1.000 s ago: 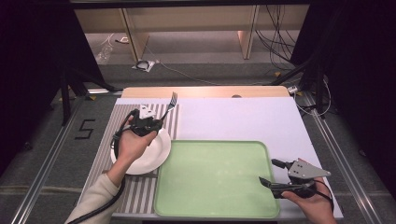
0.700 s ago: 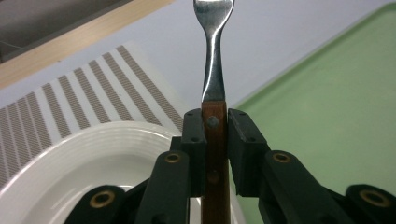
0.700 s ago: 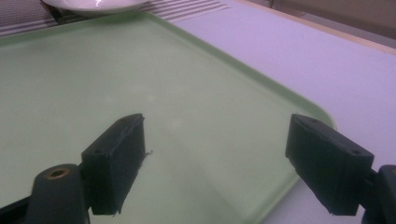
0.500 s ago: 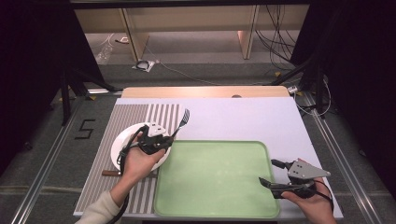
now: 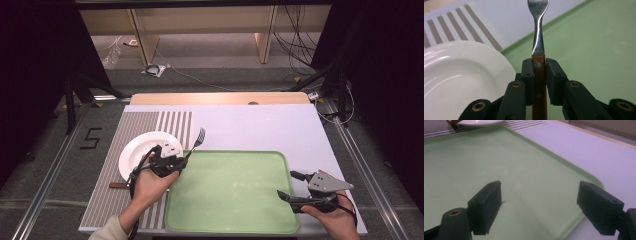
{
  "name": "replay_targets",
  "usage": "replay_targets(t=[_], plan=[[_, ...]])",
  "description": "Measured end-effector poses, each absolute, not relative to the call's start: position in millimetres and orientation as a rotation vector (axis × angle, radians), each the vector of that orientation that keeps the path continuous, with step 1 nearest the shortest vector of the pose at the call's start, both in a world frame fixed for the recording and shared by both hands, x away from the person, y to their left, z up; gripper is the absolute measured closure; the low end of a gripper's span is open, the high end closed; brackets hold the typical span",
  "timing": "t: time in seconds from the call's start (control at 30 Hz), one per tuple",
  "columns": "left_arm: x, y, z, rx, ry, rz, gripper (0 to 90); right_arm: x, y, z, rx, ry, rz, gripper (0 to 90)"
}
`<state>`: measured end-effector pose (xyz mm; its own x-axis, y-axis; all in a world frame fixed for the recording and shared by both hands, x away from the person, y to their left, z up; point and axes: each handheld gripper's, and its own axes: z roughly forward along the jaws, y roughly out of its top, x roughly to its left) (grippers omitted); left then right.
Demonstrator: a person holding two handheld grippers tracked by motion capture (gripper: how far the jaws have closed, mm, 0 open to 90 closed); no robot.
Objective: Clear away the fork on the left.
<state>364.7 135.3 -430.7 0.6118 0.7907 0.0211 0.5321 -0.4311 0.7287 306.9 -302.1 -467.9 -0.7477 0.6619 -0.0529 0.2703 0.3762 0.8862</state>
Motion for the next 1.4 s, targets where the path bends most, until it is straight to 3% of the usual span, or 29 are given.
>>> replay_targets(t=[0.63, 1.3, 1.4], plan=[[332.6, 128.4, -460.9, 2.192, 1.098, 0.299, 77.2, 306.2, -300.9, -467.6, 0.806, 2.246, 1.327, 20.9], [325.8, 121.6, -476.4, 2.249, 1.114, 0.287, 76.7, 306.2, -300.8, -468.0, 0.806, 2.252, 1.325, 21.0], [324.2, 121.2, -476.0, 2.254, 1.102, 0.293, 70.3, 306.0, -301.2, -467.7, 0.811, 2.259, 1.313, 21.0]])
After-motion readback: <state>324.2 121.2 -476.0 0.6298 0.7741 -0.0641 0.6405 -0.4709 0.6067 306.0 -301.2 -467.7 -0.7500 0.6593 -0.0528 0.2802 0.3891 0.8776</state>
